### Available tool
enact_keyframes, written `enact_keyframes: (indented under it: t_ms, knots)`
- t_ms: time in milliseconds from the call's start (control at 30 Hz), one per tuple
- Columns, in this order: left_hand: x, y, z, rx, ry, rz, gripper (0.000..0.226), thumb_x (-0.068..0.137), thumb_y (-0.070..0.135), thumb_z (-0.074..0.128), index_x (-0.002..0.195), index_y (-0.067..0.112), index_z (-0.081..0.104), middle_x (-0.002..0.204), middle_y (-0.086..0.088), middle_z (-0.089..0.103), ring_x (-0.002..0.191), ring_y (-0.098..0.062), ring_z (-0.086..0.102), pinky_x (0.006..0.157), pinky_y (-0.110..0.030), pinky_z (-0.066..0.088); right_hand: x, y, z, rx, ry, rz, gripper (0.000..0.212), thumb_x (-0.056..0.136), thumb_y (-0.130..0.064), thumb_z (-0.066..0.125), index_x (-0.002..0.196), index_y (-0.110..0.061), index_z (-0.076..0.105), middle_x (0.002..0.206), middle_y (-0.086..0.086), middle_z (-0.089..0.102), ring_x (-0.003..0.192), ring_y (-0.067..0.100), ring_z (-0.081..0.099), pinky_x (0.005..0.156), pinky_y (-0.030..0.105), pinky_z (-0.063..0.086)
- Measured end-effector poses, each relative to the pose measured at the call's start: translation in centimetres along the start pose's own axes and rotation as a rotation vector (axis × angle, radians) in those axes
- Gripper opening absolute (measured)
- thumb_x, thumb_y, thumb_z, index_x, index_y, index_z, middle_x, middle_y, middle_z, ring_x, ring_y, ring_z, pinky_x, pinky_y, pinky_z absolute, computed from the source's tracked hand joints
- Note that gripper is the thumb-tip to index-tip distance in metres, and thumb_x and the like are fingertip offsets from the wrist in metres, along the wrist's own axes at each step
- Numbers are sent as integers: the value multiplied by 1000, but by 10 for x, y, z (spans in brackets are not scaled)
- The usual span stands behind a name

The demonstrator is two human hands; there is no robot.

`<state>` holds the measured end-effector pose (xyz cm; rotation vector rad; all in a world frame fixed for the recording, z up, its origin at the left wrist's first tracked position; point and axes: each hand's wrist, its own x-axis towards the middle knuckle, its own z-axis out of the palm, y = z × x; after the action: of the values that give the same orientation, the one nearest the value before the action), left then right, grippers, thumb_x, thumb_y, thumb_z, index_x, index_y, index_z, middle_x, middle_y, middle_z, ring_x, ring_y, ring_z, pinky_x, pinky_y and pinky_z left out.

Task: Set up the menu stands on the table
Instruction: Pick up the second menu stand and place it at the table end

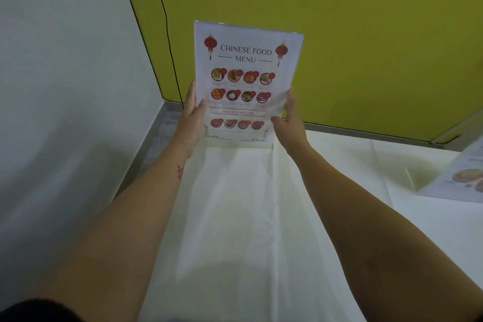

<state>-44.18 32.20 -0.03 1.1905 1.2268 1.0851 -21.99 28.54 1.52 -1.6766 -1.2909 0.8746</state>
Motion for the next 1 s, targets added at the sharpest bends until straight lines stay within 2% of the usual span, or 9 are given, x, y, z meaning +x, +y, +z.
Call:
enact_keyframes:
  t_ms: [100, 267, 367, 400, 533, 600, 733, 867, 1000]
  knots:
    - [3, 1, 1, -10, 2, -9, 59, 101, 46, 38, 153, 50, 11, 163, 13, 23, 145, -19, 35, 113, -50, 37, 0, 0, -1, -10, 6, -2, 84, 88, -4, 44, 157, -37, 9, 157, -11, 37, 132, 20, 46, 97, 39, 47]
    - [10, 3, 3, -17, 3, -7, 58, 105, 38, 34, 156, 44, 7, 164, 10, 23, 143, -19, 38, 106, -42, 44, 1, 1, 1, -33, 8, -1, 86, 86, -7, 44, 156, -42, 7, 158, -12, 35, 131, 23, 49, 96, 43, 51]
    - [12, 5, 7, -16, 10, -6, 58, 107, 34, 33, 157, 40, 6, 163, 8, 26, 138, -17, 43, 91, -30, 49, 3, 1, 1, -48, 24, 8, 85, 88, -9, 44, 155, -43, 7, 156, -13, 38, 127, 24, 53, 96, 48, 52]
    - [13, 6, 7, -11, 5, -3, 58, 107, 35, 34, 157, 40, 7, 162, 7, 28, 136, -17, 45, 89, -29, 50, 3, 1, 1, -61, 31, 11, 84, 88, -10, 45, 156, -43, 6, 156, -13, 38, 124, 25, 55, 95, 48, 53]
    - [14, 1, 7, 94, 25, 6, 61, 104, 41, 36, 156, 42, 5, 160, 5, 32, 137, -21, 46, 106, -46, 46, 5, 2, 4, -105, 2, -12, 86, 88, -15, 47, 155, -43, 2, 157, -12, 37, 117, 22, 57, 86, 41, 54]
    - [14, -1, 8, 121, 25, 14, 63, 104, 41, 37, 156, 42, 2, 160, 4, 32, 136, -21, 48, 106, -48, 47, 6, 1, 6, -129, -21, -18, 90, 86, -14, 49, 155, -43, -2, 157, -11, 37, 109, 20, 60, 77, 35, 53]
    - [14, -2, 5, 158, 3, 33, 63, 104, 38, 38, 156, 43, 3, 158, 6, 36, 133, -19, 52, 103, -45, 50, 7, 4, 7, -173, -35, -16, 95, 84, -10, 48, 154, -43, -7, 157, -10, 36, 92, 25, 66, 68, 35, 56]
    - [14, -1, 1, 185, 3, 35, 64, 101, 40, 44, 155, 46, 8, 155, 10, 40, 131, -18, 54, 101, -47, 52, 6, 5, 7, -245, 5, -5, 93, 89, -11, 50, 157, -35, -9, 161, -8, 29, 107, 25, 62, 71, 34, 54]
    - [15, 0, -1, 223, 6, 47, 67, 94, 50, 47, 151, 50, 12, 153, 13, 42, 132, -19, 53, 100, -51, 51, 5, 6, 6, -310, 22, -22, 89, 93, -22, 55, 158, -28, -7, 163, -5, 26, 124, 29, 57, 84, 43, 55]
